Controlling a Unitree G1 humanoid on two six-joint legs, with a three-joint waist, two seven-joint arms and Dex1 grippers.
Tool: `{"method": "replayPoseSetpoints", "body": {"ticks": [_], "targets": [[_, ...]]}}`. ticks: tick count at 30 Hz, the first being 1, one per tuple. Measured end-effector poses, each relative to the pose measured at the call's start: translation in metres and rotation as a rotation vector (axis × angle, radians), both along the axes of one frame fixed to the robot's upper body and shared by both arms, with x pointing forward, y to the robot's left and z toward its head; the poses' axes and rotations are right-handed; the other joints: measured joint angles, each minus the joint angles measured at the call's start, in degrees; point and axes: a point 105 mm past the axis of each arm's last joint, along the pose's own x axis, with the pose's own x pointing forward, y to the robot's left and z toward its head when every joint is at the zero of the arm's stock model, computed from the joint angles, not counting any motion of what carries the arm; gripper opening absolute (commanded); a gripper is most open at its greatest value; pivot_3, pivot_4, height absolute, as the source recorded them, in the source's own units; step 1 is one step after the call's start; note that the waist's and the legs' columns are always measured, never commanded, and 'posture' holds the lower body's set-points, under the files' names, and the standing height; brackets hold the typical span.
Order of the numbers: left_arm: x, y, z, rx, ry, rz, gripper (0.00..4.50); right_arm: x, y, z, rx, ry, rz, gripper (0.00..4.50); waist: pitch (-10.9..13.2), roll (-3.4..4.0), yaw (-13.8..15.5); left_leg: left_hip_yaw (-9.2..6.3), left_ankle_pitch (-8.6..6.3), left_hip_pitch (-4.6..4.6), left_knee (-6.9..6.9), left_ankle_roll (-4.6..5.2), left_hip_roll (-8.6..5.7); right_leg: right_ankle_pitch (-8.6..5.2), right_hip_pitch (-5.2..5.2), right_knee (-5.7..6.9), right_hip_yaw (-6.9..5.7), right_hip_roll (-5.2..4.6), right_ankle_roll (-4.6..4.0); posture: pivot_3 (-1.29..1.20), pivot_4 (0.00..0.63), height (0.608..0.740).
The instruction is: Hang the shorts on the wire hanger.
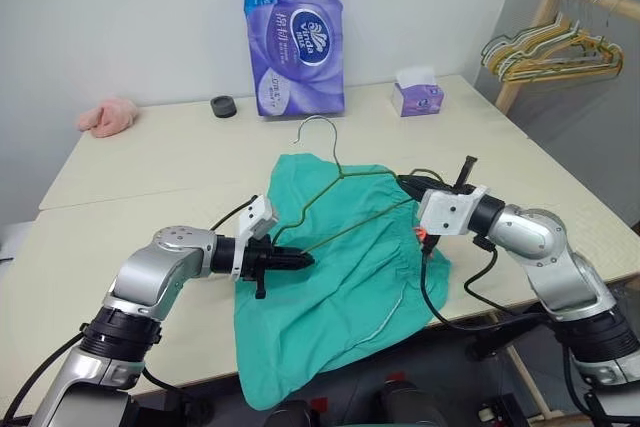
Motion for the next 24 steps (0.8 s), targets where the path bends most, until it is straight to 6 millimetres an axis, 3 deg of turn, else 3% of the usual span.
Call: {"method": "replayPoseSetpoints", "body": {"ticks": [5,9,12,17,21,24], "targets": [[0.001,-0.002,0.0,0.002,-0.008,-0.001,0.0,-0.01,-0.008,-0.011,-0.065,0.022,0.021,1.75,0.0,-0.01,0.0,0.0,0.0,0.0,0.0,0.0,0.01,0.0,0.02,-0.01,-0.01,0.0,0.0,-0.19,0.036,0.74],[0.005,-0.002,0.001,0.033,-0.057,-0.002,0.0,-0.022,-0.016,-0.018,-0.019,0.159,0.029,3.17,0.0,-0.02,0.1,0.01,-0.03,-0.01,0.01,0.05,0.01,0.0,0.03,-0.02,0.01,0.0,0.0,-0.2,0.04,0.74],[0.013,0.003,0.006,0.106,-0.172,-0.015,0.0,-0.027,-0.037,-0.01,0.056,0.322,-0.038,4.21,0.0,-0.01,0.1,-0.01,-0.04,0.02,0.04,0.08,0.01,0.0,0.11,-0.05,-0.01,0.0,0.0,-0.21,0.044,0.74],[0.019,0.007,0.007,0.209,-0.277,-0.089,0.0,-0.042,-0.062,0.004,0.166,0.571,-0.132,4.36,0.1,0.04,0.1,-0.04,-0.05,0.03,0.04,0.1,0.03,-0.01,0.16,-0.1,-0.06,0.0,0.0,-0.23,0.049,0.74],[0.018,-0.001,0.011,0.271,-0.375,-0.209,0.0,-0.042,-0.062,0.015,0.225,0.651,-0.169,4.36,0.1,0.06,-0.2,0.01,-0.06,0.05,0.03,0.11,0.05,-0.02,0.17,-0.13,-0.04,0.0,0.03,-0.24,0.053,0.74],[0.016,-0.003,0.01,0.292,-0.404,-0.252,0.0,-0.042,-0.056,0.01,0.227,0.722,-0.177,4.36,0.1,0.07,-0.3,0.02,-0.06,0.01,0.03,0.12,0.05,-0.02,0.13,-0.14,-0.04,-0.01,0.03,-0.25,0.055,0.74]]}}
